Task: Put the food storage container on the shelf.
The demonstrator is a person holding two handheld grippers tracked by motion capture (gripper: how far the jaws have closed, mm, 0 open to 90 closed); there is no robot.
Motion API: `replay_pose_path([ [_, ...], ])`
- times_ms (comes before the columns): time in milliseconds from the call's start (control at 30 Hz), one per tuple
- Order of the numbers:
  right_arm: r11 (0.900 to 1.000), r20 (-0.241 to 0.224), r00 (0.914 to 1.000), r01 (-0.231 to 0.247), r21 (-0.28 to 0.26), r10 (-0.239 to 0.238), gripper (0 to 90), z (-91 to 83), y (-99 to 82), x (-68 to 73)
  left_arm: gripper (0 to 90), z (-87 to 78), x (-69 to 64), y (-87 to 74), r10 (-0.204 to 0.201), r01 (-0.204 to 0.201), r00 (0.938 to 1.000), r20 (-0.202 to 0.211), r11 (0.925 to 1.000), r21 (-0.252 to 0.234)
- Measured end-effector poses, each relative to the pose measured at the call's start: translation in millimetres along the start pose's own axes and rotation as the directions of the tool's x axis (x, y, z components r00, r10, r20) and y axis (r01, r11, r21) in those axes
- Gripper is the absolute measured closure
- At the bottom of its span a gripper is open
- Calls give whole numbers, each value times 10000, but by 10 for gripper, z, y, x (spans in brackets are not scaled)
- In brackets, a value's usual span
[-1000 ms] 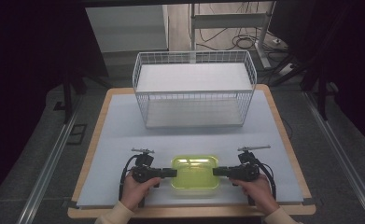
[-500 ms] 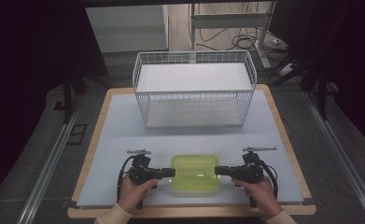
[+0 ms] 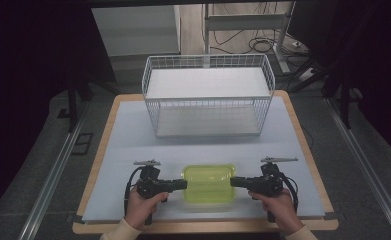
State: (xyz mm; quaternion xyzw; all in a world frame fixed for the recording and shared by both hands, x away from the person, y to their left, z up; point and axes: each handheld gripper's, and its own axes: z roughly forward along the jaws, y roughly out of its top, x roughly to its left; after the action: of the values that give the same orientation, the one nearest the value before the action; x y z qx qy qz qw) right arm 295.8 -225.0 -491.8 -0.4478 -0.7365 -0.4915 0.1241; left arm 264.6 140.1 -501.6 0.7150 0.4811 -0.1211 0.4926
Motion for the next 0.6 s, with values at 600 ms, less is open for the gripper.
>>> replay_pose_path([
  [600,9993,-5,9996,275,-259,-275,811,-21,30,42,807,-45,-39,31,199,-198,9998,9,9996,-193],
])
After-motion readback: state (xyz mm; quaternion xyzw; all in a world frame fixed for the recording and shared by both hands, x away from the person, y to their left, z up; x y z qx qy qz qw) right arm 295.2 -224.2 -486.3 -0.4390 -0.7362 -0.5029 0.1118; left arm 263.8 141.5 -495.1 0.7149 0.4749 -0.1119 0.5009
